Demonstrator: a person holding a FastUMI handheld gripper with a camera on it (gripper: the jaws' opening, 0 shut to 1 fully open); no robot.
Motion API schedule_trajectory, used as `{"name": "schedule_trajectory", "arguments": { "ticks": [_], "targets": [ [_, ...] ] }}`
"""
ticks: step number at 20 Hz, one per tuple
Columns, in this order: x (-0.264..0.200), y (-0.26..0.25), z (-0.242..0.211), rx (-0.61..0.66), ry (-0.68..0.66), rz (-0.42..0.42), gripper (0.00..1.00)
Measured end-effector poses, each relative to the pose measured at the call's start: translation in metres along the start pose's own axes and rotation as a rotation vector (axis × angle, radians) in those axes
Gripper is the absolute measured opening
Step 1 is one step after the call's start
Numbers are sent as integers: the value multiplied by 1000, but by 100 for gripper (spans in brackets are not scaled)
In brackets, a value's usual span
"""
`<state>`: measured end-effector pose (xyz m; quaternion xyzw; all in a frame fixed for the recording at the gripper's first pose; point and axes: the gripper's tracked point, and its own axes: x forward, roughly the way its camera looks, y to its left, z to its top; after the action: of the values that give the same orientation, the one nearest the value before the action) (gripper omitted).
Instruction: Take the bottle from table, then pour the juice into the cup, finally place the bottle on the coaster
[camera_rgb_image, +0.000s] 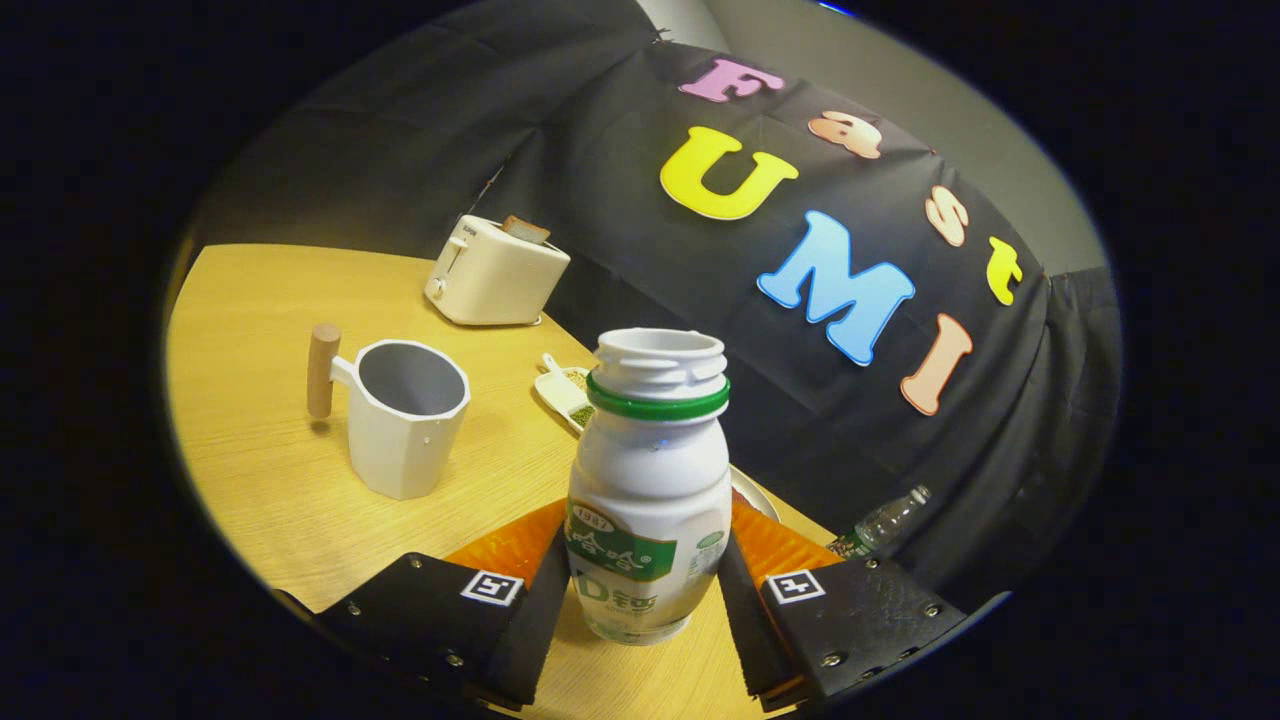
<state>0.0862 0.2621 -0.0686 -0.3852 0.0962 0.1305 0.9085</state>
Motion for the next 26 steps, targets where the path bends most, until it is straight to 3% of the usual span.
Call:
{"name": "schedule_trajectory", "arguments": {
  "ticks": [16, 26],
  "targets": [
    [39, 28, 27, -498, 39, -59, 71],
    [48, 26, 34, -738, 47, -111, 71]
  ]
}}
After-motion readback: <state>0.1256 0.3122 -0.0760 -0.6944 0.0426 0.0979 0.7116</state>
